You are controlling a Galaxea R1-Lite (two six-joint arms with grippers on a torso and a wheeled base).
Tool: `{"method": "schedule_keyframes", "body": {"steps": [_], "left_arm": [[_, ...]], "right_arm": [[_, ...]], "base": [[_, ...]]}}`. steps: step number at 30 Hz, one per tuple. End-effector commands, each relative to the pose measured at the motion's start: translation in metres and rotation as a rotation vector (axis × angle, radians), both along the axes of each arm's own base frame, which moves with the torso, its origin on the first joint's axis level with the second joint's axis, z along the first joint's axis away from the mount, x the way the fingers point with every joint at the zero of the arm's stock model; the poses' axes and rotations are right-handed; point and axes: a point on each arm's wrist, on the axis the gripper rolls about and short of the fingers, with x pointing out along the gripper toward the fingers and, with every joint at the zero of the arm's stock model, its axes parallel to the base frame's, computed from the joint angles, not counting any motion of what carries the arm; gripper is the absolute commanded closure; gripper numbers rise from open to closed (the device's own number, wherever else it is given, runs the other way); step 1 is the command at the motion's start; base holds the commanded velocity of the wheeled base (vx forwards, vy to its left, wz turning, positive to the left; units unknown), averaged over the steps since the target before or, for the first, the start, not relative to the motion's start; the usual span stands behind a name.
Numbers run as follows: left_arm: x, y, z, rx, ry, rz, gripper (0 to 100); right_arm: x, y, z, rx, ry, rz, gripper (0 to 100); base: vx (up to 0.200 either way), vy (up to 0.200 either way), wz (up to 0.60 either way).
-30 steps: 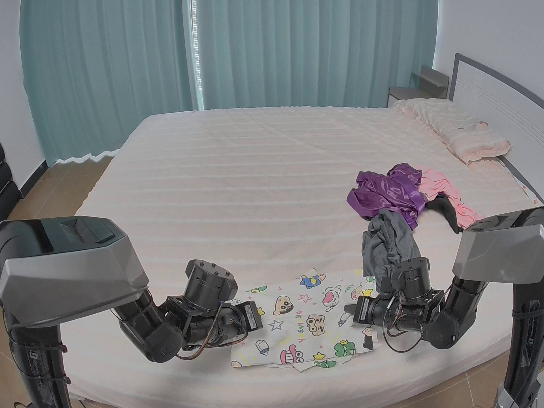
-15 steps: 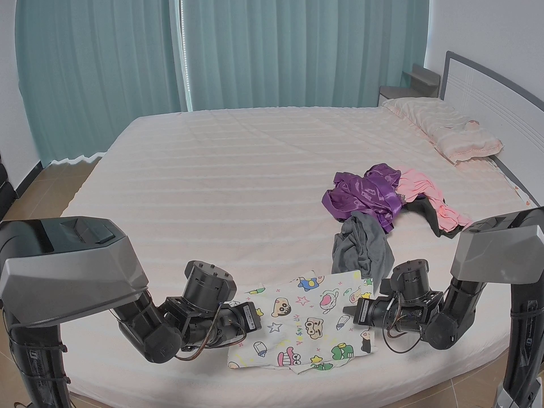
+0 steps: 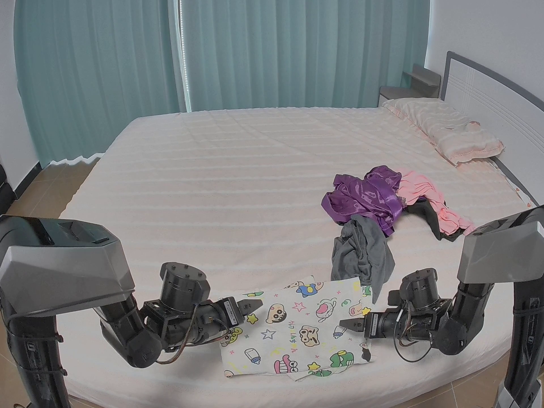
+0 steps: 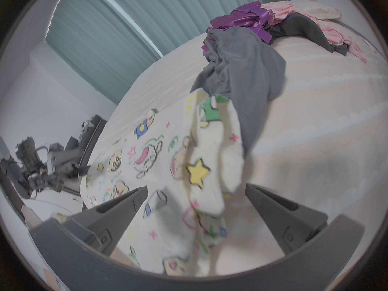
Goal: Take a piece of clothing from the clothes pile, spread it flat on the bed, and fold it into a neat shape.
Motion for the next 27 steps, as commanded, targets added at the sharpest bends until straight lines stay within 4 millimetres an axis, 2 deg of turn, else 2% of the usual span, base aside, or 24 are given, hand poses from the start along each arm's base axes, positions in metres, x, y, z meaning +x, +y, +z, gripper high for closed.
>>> {"method": "schedule_keyframes", "body": {"steps": [1,5,11,12,17,27], "left_arm": [[0.008,0.025,-0.001,-0.034,0.011,0.050,0],[0.014,0.032,0.004,-0.133,0.047,0.074,0],[0.020,0.038,0.006,-0.156,0.045,0.100,0],[0.020,0.038,0.006,-0.156,0.045,0.102,0],[0.024,0.041,0.004,-0.159,0.044,0.117,0],[0.027,0.042,0.004,-0.160,0.039,0.121,0]], "right_arm": [[-0.019,-0.013,0.004,-0.012,0.035,0.042,0],[-0.027,-0.013,0.001,-0.028,0.052,0.092,0],[-0.031,-0.010,-0.001,-0.023,0.067,0.115,0],[-0.031,-0.010,-0.002,-0.022,0.069,0.115,100],[-0.038,-0.008,-0.004,0.001,0.102,0.160,100],[-0.045,-0.017,0.002,-0.014,0.106,0.165,100]], "base": [[0.000,0.000,0.00],[0.000,0.000,0.00],[0.000,0.000,0.00],[0.000,0.000,0.00],[0.000,0.000,0.00],[0.000,0.000,0.00]]}}
